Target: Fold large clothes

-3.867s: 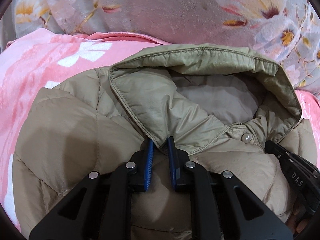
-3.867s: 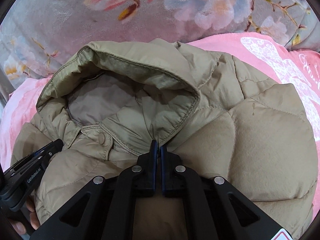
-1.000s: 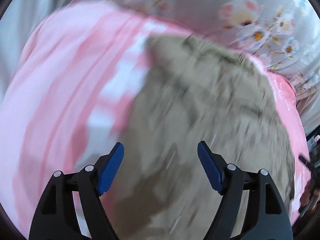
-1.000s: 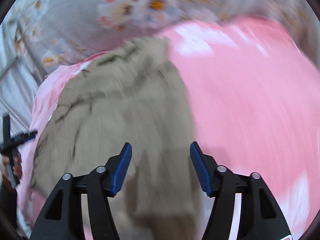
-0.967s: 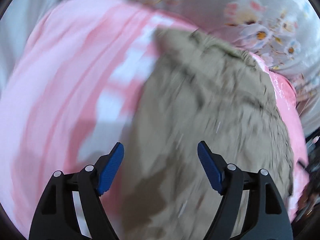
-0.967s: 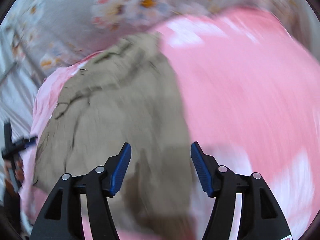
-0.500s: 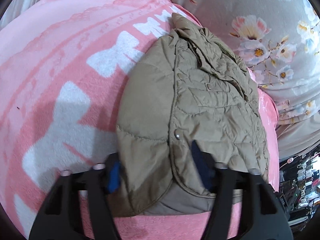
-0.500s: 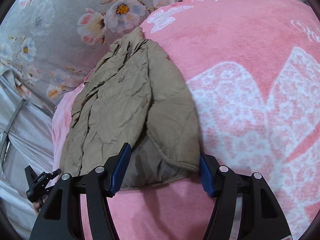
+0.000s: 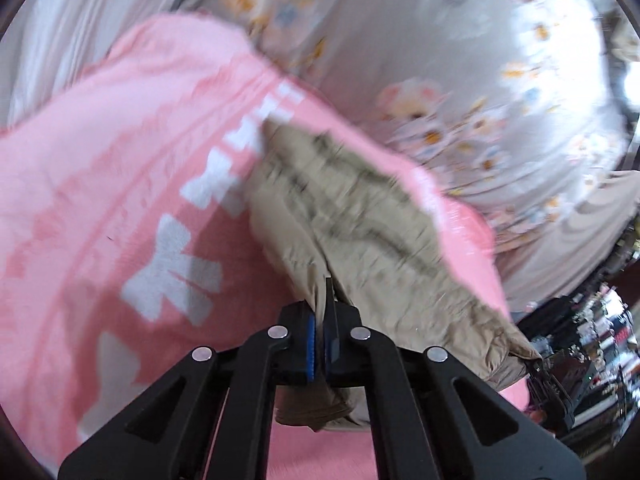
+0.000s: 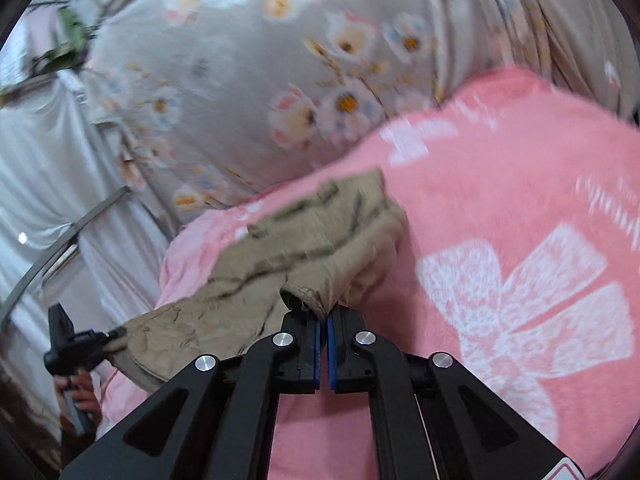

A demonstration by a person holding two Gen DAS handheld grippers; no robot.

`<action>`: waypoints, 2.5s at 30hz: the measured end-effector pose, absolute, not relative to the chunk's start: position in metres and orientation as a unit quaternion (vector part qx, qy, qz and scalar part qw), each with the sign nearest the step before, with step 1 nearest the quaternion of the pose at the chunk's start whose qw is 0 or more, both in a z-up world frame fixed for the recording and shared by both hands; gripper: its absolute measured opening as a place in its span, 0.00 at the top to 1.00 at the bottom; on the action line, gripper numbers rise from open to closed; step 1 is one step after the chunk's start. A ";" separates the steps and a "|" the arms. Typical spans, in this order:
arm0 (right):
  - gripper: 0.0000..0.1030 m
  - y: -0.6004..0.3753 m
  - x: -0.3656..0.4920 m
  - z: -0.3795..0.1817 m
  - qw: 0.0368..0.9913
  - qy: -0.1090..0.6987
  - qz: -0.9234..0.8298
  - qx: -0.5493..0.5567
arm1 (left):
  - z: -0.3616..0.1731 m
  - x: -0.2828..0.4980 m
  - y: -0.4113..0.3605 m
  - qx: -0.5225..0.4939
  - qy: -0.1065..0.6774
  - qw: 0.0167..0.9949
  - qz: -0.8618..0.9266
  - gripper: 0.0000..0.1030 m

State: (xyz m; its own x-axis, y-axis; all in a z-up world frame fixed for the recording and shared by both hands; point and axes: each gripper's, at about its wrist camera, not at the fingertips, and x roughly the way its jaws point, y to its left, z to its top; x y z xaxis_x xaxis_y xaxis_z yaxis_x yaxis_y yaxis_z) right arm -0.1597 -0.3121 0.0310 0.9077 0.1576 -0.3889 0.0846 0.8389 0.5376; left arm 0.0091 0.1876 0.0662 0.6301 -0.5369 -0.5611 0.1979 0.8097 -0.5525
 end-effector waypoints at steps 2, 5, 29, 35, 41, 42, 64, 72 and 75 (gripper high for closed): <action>0.97 -0.311 -0.180 0.056 0.944 0.183 0.028 0.273 | 0.094 -0.014 0.202 -0.233 0.348 0.881 -0.219 0.99; 0.97 -0.318 -0.191 0.091 0.953 0.133 0.035 0.270 | 0.129 -0.023 0.209 -0.233 0.312 0.894 -0.221 0.99; 0.97 -0.375 0.137 -0.014 0.898 0.280 -0.117 0.320 | 0.013 0.274 0.094 -0.065 0.433 0.899 -0.011 0.96; 0.97 -0.367 0.154 -0.051 0.889 0.317 -0.132 0.304 | -0.023 0.282 0.087 -0.051 0.448 0.892 -0.010 0.95; 0.98 -0.363 0.159 -0.072 0.882 0.334 -0.134 0.306 | -0.039 0.281 0.081 -0.038 0.441 0.897 -0.009 0.95; 0.98 -0.362 0.159 -0.074 0.881 0.336 -0.135 0.304 | -0.042 0.280 0.081 -0.037 0.438 0.898 -0.009 0.95; 0.64 -0.384 0.144 -0.062 0.869 0.345 -0.117 0.335 | -0.016 0.263 0.115 -0.102 0.391 0.914 -0.049 0.89; 0.54 -0.389 0.083 0.024 0.907 0.258 -0.149 0.297 | 0.067 0.249 0.123 -0.046 0.371 0.923 -0.094 0.76; 0.54 -0.358 0.092 0.034 0.920 0.280 -0.103 0.255 | 0.081 0.250 0.123 0.029 0.344 0.938 -0.015 0.17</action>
State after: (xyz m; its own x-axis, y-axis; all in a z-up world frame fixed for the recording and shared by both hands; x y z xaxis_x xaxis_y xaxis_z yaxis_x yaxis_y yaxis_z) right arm 0.0916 -0.3576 0.0337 0.8220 -0.0470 -0.5676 0.3329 0.8483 0.4118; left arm 0.2496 0.1232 0.0810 0.7631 -0.0071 -0.6463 0.0475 0.9978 0.0451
